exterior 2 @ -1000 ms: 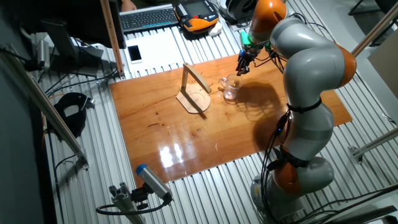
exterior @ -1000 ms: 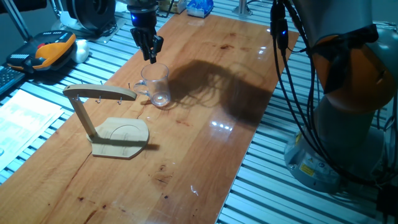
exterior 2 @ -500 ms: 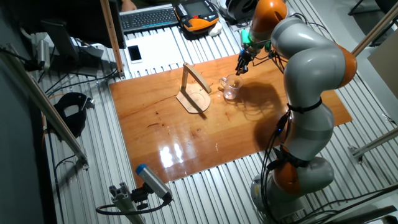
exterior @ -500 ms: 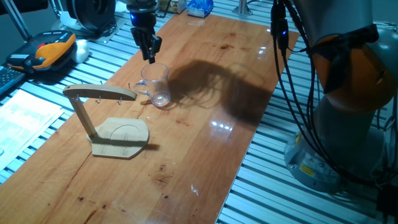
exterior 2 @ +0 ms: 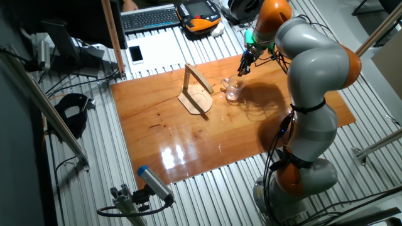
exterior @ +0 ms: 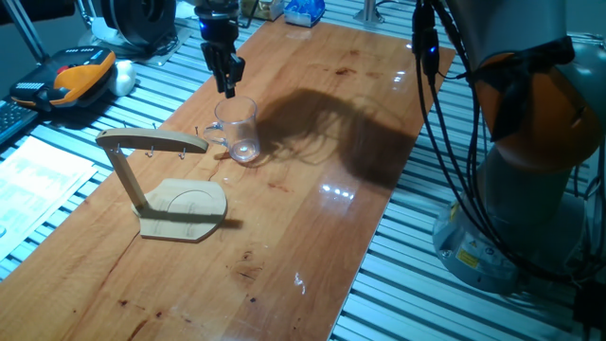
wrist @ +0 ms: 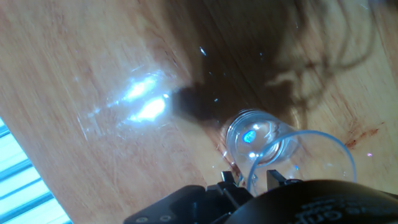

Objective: Put the cup on the cup rack

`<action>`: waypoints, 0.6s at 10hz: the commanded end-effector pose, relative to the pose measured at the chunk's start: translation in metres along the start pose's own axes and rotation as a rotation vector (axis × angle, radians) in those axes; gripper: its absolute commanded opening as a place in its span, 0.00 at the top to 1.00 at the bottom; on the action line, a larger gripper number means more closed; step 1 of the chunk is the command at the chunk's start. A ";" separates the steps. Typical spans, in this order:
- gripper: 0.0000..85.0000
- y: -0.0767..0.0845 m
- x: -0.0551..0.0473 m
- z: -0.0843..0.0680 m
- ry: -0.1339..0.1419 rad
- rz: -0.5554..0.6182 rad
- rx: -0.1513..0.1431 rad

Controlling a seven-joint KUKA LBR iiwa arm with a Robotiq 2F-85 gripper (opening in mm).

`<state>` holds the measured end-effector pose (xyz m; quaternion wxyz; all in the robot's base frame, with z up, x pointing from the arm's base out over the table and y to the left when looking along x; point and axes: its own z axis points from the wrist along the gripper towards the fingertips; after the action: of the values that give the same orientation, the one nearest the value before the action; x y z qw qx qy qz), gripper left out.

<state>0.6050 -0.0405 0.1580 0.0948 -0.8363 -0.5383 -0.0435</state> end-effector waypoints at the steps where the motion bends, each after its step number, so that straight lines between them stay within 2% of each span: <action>1: 0.80 0.000 0.000 0.001 0.000 -0.001 0.000; 5: 0.80 0.001 -0.001 0.002 -0.001 0.000 -0.002; 6: 0.60 0.001 -0.001 0.002 0.000 0.000 -0.003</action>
<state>0.6051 -0.0416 0.1555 0.0927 -0.8365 -0.5381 -0.0453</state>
